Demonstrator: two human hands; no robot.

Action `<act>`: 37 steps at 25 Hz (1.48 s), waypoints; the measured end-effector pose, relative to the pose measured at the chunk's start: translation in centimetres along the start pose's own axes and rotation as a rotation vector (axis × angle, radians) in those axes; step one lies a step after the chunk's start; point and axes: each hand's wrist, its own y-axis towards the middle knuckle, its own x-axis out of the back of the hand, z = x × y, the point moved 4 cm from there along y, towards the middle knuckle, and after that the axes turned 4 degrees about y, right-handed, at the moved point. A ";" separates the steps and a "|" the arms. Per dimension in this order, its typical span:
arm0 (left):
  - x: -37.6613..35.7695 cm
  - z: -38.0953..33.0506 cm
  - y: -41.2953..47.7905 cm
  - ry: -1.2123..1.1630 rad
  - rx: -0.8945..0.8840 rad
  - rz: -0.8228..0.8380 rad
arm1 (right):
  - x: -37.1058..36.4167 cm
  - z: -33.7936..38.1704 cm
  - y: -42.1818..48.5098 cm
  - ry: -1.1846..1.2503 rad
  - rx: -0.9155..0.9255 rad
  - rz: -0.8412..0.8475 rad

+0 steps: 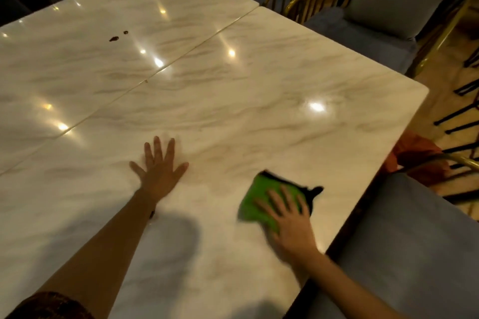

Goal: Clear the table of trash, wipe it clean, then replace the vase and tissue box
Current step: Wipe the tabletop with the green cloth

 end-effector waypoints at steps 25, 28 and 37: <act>-6.6 -5.6 -10.8 0.146 -0.437 0.145 | 2.8 -10.6 0.8 -0.027 -0.580 0.091; -6.9 -5.4 -10.5 0.133 -0.420 0.146 | 4.0 -12.8 5.0 0.010 -0.629 0.097; -5.7 -6.8 -10.9 0.019 -0.355 -0.029 | 0.8 0.8 -5.7 -0.007 -0.313 0.049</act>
